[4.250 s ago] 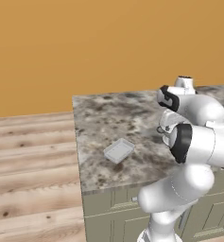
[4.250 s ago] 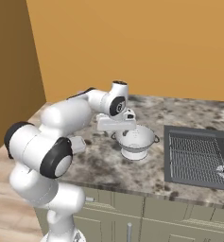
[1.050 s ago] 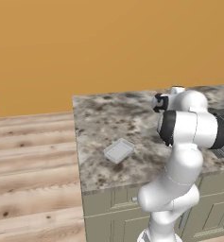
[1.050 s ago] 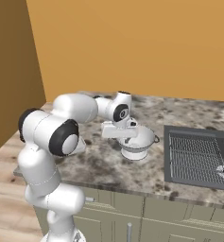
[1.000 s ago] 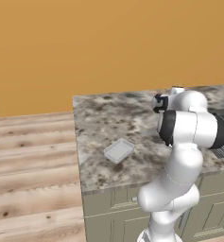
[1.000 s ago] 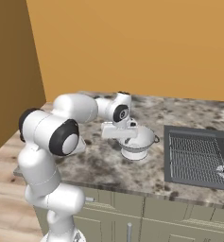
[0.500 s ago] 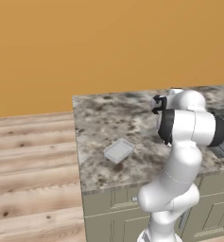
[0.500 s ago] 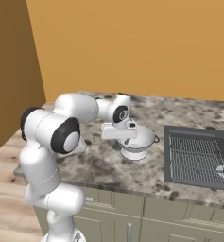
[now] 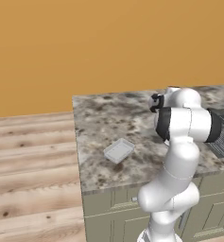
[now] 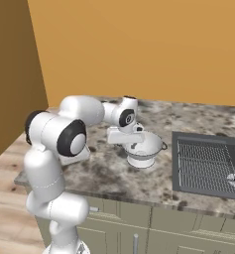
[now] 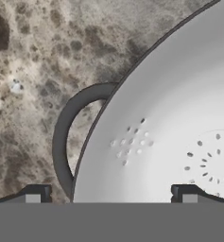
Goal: Pick the tupperware and colander and place them in the sink. Then turn on the water.
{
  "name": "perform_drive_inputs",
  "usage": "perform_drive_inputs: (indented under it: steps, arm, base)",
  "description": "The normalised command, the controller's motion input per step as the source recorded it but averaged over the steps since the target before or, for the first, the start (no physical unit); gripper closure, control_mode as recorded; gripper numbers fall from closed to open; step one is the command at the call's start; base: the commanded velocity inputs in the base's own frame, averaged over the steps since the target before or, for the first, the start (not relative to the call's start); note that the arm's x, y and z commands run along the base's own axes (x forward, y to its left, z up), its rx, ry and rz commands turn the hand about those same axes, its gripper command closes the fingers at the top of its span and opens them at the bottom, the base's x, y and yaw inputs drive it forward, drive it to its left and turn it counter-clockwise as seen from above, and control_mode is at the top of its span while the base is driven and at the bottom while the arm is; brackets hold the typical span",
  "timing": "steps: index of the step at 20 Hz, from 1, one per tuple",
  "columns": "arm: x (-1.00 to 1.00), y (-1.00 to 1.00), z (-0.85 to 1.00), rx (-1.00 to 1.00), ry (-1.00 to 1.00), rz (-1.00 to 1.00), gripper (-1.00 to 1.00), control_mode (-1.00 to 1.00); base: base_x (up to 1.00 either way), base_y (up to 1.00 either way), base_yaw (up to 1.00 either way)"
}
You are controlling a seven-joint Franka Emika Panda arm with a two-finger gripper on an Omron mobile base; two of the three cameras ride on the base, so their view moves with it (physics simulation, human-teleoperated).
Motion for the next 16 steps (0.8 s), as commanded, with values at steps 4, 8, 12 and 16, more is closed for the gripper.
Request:
perform_drive_inputs:
  steps: [4, 8, 12, 16]
  arm:
    - [0.14, 0.00, -0.09, 0.00, 0.00, 0.00, -1.00, -1.00]
    - [0.00, 0.00, -0.19, 0.00, 0.00, 0.00, -1.00, -1.00]
    - [0.00, 0.00, -0.26, 0.00, 0.00, 0.00, -1.00, -1.00]
    - [0.00, 0.00, -0.24, 0.00, 0.00, 0.00, -1.00, -1.00]
  base:
    - [0.00, 0.00, 0.00]
    - [0.00, 0.00, 0.00]
    - [0.00, 0.00, 0.00]
    - [0.00, 0.00, 0.00]
